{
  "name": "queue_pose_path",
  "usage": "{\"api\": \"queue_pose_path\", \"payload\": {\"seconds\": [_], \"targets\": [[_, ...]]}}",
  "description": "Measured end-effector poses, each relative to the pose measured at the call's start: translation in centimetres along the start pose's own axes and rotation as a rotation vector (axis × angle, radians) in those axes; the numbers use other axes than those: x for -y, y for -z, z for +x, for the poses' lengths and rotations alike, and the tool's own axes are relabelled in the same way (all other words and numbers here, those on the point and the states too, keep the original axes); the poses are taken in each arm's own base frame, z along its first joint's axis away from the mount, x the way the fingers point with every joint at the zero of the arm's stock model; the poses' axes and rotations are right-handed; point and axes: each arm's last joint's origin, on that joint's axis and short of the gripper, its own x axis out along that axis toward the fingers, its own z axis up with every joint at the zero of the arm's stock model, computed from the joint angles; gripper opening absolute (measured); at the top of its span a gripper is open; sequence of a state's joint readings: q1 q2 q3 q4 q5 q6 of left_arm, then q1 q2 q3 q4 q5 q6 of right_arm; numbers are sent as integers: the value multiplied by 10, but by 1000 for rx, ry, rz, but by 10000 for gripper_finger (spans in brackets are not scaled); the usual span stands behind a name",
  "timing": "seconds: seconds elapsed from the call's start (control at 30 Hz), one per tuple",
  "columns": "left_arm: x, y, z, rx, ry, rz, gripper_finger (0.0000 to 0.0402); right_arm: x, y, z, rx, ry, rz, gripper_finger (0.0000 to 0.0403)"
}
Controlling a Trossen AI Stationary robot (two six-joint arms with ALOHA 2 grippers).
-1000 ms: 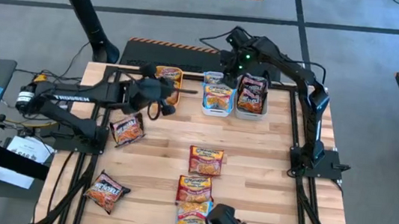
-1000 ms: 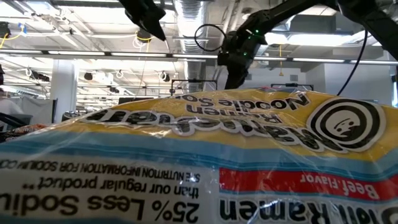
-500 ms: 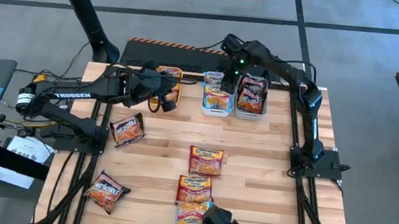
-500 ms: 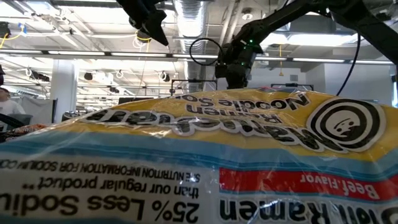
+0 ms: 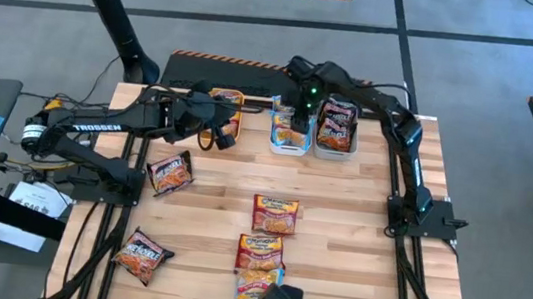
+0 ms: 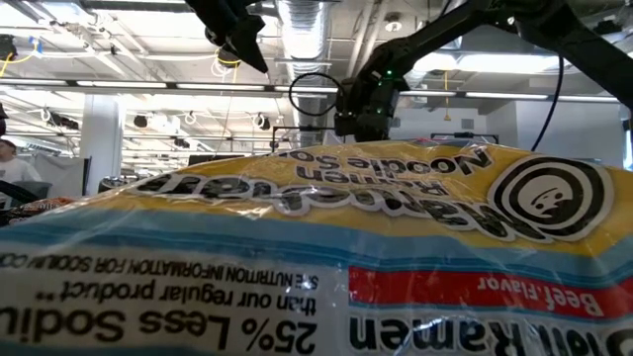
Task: Sort Maruchan noodles
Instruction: Put the blue noodle pack into the white bin
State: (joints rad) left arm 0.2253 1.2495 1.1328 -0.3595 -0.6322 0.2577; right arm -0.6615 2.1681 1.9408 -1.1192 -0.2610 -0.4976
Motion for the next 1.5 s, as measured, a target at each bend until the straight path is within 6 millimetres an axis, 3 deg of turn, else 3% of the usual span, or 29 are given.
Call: {"api": "queue_pose_path", "payload": {"seconds": [0.1,0.37,0.43,0.63,0.97,1.17,1.5], "targets": [[0,0,0,0,0,0,0,-2,-1,1,-6,-1,-1,188],[0,0,0,0,-1,-8,0,-11,-4,3,-24,12,-16,31],[0,0,0,-1,-1,-9,0,-11,-4,3,-28,10,-6,11],[0,0,0,-1,-1,-18,0,-22,-7,1,-100,135,-23,7],[0,0,0,-4,-1,-16,0,-53,-24,-21,-100,422,-81,4],[0,1,0,-10,2,-25,0,-70,-33,-18,-104,541,-95,4],[1,4,0,-32,7,-10,0,-94,-31,-4,-182,508,-156,5]]}}
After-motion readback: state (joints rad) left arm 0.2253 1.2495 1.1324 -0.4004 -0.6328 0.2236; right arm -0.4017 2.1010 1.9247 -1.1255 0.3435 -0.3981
